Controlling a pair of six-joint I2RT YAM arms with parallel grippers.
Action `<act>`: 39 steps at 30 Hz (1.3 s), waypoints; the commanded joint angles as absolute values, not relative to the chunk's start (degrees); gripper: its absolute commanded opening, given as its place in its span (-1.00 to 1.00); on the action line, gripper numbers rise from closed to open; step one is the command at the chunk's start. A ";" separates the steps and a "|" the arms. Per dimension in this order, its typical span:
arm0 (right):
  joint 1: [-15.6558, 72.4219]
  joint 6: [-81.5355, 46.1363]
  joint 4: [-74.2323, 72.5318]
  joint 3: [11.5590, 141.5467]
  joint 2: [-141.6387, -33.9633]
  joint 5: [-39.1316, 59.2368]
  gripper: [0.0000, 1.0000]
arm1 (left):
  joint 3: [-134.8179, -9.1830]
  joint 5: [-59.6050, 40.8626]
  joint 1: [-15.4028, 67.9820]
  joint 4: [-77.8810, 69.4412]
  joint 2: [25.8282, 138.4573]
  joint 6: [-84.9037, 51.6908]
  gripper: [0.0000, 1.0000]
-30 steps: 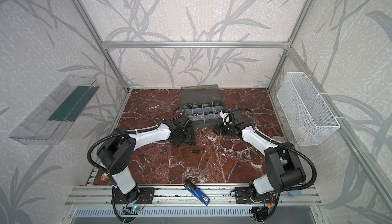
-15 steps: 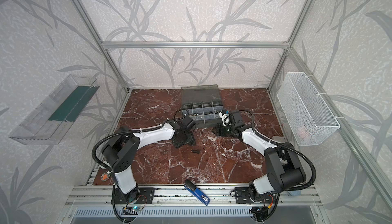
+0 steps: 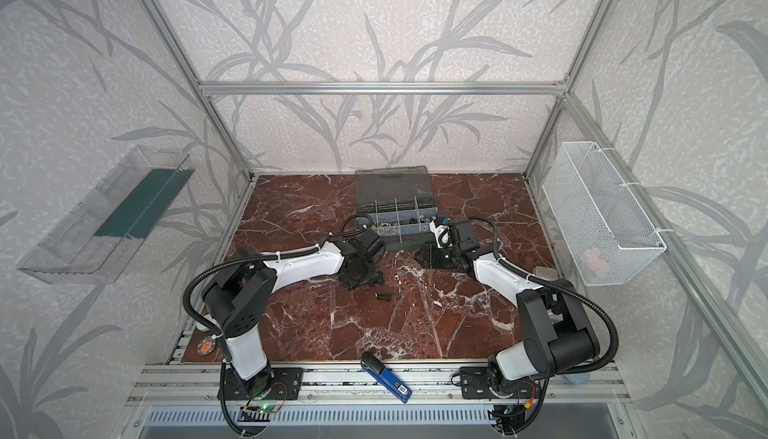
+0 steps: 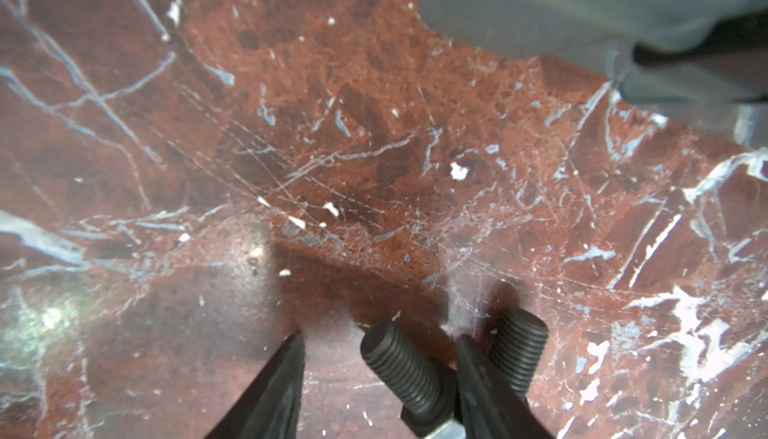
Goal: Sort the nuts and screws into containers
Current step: 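Close the left gripper on a black hex bolt, then lift the black hex bolt and carry it over the box with the left gripper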
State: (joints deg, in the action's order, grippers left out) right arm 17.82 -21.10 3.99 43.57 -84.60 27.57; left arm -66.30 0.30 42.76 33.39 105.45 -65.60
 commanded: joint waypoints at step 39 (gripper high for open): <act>17.58 -22.30 1.75 42.28 -85.74 28.21 0.12 | -65.82 -2.77 44.47 34.75 111.66 -64.61 -0.76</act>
